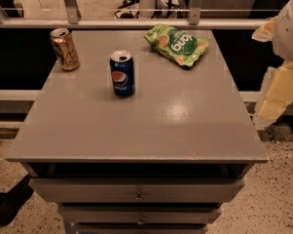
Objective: Pick pepsi can
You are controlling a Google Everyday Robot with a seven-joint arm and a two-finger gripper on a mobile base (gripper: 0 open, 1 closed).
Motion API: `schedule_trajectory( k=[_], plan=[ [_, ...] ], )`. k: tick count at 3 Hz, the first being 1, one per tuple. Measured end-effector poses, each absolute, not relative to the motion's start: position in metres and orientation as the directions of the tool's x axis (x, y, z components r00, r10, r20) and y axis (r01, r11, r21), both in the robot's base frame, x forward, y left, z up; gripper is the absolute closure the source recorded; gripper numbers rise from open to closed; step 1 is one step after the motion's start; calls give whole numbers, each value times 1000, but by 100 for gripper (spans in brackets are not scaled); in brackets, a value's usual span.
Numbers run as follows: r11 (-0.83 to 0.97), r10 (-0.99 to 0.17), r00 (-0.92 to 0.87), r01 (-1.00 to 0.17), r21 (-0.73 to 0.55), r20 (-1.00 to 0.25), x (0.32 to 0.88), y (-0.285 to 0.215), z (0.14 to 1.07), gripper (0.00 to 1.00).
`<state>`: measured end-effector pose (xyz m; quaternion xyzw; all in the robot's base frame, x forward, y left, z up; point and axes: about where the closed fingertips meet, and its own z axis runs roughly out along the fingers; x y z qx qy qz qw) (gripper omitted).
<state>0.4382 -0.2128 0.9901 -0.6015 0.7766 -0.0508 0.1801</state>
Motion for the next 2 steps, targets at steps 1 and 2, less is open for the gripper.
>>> schedule_trajectory(
  k=[1, 2],
  plan=[
    [271, -953, -211, -916, -296, -219, 438, -213, 990, 0],
    [282, -940, -203, -913, -294, -273, 454, -200, 981, 0]
  ],
)
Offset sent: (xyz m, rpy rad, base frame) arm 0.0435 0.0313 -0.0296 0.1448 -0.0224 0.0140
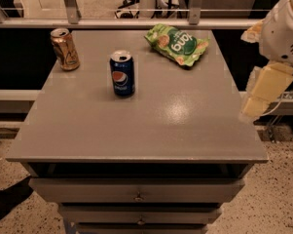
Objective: Pick pepsi can
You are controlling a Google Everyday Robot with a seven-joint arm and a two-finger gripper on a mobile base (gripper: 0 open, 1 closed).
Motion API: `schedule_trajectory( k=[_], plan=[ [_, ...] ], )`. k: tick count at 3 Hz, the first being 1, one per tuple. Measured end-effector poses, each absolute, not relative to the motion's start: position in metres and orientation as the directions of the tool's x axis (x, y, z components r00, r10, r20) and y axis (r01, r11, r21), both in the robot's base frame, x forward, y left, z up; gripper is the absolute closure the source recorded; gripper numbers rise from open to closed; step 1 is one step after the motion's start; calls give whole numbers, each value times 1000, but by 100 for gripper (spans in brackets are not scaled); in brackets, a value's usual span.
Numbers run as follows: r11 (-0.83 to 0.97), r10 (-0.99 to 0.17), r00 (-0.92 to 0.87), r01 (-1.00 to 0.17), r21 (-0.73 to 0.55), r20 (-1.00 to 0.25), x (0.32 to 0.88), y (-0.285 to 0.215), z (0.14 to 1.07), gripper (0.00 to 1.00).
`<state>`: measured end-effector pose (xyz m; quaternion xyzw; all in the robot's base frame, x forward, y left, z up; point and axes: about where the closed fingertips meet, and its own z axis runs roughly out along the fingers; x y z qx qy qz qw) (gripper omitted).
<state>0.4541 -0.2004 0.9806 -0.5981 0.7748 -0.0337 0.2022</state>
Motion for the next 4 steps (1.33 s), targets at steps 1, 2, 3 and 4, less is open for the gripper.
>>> schedule_trajectory(
  k=[1, 2, 3, 4],
  plan=[
    [302, -910, -189, -911, -281, -368, 486, -179, 966, 0],
    [326, -834, -157, -913, -244, -529, 534, -140, 939, 0],
    [332, -756, -126, -919, -211, -642, 565, -103, 915, 0],
    [348, -601, -105, -927, -141, -792, 604, -42, 886, 0]
  ],
)
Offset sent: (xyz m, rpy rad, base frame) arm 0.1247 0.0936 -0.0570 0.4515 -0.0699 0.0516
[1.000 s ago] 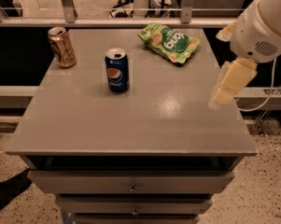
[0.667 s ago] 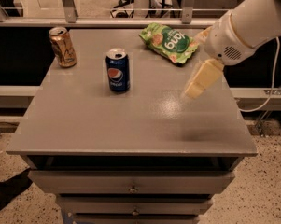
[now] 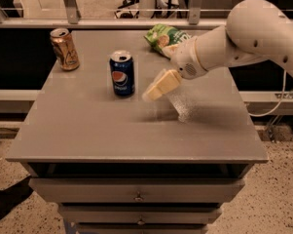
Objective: Pick pepsi can
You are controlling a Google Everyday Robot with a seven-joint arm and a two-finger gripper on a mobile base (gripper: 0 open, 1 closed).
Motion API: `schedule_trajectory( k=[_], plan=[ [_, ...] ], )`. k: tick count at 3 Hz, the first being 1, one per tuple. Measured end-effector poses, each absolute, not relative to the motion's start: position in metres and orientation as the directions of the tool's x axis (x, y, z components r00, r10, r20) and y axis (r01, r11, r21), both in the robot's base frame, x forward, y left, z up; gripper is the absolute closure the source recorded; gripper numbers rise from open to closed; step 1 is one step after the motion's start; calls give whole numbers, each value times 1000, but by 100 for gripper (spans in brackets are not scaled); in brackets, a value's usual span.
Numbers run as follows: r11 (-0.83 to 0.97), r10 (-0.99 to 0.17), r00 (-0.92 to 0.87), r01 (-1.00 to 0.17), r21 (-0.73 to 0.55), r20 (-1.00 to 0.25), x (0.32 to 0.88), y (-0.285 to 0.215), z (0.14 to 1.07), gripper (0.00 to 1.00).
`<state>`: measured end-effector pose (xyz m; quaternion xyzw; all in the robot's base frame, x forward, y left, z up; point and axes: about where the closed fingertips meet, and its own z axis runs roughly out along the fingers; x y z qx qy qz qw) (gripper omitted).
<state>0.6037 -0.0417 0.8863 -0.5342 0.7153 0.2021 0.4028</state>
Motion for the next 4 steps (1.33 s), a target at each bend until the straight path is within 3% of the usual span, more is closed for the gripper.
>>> schedule_trajectory(
  k=[3, 4],
  plan=[
    [314, -401, -118, -949, -15, -908, 621, 57, 867, 0],
    [284, -354, -112, -959, 7, -929, 617, 87, 871, 25]
  ],
)
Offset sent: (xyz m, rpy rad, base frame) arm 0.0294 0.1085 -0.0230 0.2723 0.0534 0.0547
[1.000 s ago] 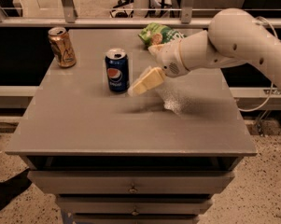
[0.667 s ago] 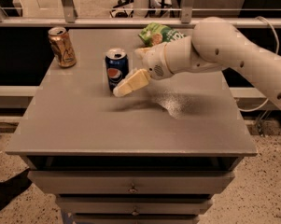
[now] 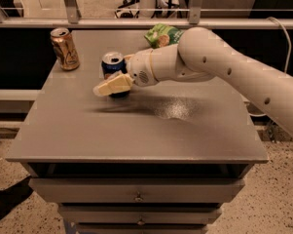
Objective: Pick pepsi can
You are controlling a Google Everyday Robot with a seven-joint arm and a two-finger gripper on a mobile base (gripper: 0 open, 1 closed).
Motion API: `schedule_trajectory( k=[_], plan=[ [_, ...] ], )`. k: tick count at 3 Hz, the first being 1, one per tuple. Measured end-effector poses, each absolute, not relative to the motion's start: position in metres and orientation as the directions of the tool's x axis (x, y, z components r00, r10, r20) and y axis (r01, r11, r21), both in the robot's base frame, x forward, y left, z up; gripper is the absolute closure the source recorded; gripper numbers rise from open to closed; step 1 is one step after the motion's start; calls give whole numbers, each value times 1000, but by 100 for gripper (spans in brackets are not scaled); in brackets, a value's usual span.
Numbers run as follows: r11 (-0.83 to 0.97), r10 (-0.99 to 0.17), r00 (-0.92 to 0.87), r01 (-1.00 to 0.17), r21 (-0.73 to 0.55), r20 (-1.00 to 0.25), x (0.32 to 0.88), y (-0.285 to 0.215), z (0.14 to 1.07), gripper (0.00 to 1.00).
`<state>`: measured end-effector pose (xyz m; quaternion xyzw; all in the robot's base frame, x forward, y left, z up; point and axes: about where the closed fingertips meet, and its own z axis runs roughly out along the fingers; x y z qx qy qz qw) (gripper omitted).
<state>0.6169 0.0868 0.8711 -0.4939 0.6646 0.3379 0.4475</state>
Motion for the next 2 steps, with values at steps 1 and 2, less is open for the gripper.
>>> schedule_trajectory(
  k=[1, 2],
  plan=[
    [277, -341, -97, -961, -2, -935, 618, 88, 887, 64],
    [277, -340, -85, -961, -14, -937, 620, 82, 903, 87]
  ],
)
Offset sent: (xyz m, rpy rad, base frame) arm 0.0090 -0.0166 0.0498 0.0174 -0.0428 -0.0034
